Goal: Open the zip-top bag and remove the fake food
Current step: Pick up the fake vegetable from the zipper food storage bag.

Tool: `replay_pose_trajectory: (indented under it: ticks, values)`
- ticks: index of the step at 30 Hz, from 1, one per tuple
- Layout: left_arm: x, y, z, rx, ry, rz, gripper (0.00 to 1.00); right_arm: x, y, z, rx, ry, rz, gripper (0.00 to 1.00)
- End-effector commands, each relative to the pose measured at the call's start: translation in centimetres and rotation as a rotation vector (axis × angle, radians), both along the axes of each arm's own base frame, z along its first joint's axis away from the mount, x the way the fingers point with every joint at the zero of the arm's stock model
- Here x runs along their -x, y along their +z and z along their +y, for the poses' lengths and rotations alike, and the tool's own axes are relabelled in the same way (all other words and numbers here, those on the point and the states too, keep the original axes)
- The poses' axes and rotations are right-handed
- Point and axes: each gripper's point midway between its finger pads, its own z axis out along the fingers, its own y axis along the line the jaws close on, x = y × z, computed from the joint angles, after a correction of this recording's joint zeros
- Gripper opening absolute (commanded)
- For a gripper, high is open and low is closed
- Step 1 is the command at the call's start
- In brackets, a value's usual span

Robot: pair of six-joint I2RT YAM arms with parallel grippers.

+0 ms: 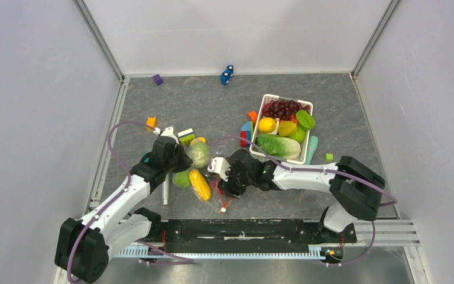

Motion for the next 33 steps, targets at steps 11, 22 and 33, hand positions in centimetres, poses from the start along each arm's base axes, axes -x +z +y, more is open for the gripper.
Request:
replay_pose_trajectory:
  ticks: [11,22,33]
  values:
    - [-1.5,4.4,0.9,-0.070,-0.009,-0.087,0.02,3.8,5.0,-5.4,-0.060,-0.166,0.130,0.30]
    - [-1.3,5.4,2.4,-0.162,-0.012,-0.084,0.02,3.2,6.0,-10.1,-0.016,-0.357,0.087,0.30]
    - [0.0,5.5,3.1,-0.223,-0.068,-0.073,0.02,-5.3,13.0,-14.4,-0.097,-0.666,-0.039,0.31]
